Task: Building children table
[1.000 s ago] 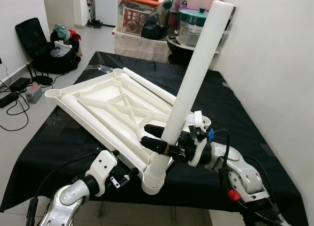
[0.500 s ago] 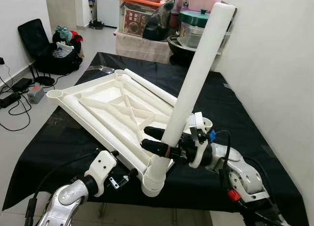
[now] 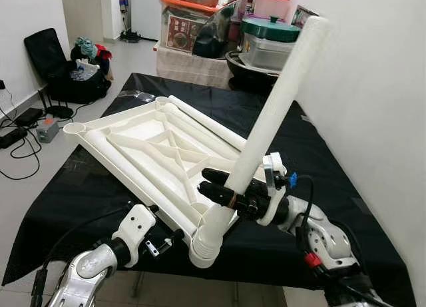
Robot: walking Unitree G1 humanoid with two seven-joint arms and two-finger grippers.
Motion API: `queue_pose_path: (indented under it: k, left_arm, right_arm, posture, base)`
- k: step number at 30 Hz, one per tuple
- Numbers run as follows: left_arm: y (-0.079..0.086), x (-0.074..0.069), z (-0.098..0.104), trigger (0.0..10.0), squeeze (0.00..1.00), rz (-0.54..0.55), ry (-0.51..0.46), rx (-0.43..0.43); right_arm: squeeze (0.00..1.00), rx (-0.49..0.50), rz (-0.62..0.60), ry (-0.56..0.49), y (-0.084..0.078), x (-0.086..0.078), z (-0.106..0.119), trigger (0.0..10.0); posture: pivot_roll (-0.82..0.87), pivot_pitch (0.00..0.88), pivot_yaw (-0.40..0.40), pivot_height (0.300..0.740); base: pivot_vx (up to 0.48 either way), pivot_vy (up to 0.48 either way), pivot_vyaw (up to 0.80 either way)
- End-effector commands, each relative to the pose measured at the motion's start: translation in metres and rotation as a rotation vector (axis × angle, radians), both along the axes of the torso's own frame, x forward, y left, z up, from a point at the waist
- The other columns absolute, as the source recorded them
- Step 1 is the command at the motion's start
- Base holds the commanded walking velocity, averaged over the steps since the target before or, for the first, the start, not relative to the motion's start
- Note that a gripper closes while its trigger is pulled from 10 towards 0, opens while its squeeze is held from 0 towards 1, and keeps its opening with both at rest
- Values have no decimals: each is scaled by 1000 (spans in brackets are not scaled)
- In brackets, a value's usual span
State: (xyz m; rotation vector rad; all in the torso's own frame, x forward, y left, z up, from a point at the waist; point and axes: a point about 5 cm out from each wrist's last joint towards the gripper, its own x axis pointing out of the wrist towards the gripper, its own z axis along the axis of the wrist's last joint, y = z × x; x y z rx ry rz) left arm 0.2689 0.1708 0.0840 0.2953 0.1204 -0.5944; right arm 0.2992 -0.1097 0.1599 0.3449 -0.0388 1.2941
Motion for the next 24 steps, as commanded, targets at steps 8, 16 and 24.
queue_pose_path:
  k: [8, 16, 24]
  left_arm:
    - [-9, 5, 6, 10000, 0, -25, -27, -17]
    - [-10, 4, 5, 10000, 0, -23, -28, -23]
    - [-11, 4, 5, 10000, 0, -25, -23, -31]
  right_arm:
    - [0, -108, -45, 131, 3, -17, -48, 10000]
    - [0, -319, -249, 57, -2, -6, -57, 10000]
    - [0, -325, -212, 105, 5, -16, -59, 10000]
  posture:
    - [126, 0, -143, 740]
    - [120, 0, -142, 740]
    - [114, 0, -141, 740]
  base:
    - [0, 0, 0]
    - [0, 0, 0]
    - [0, 0, 0]
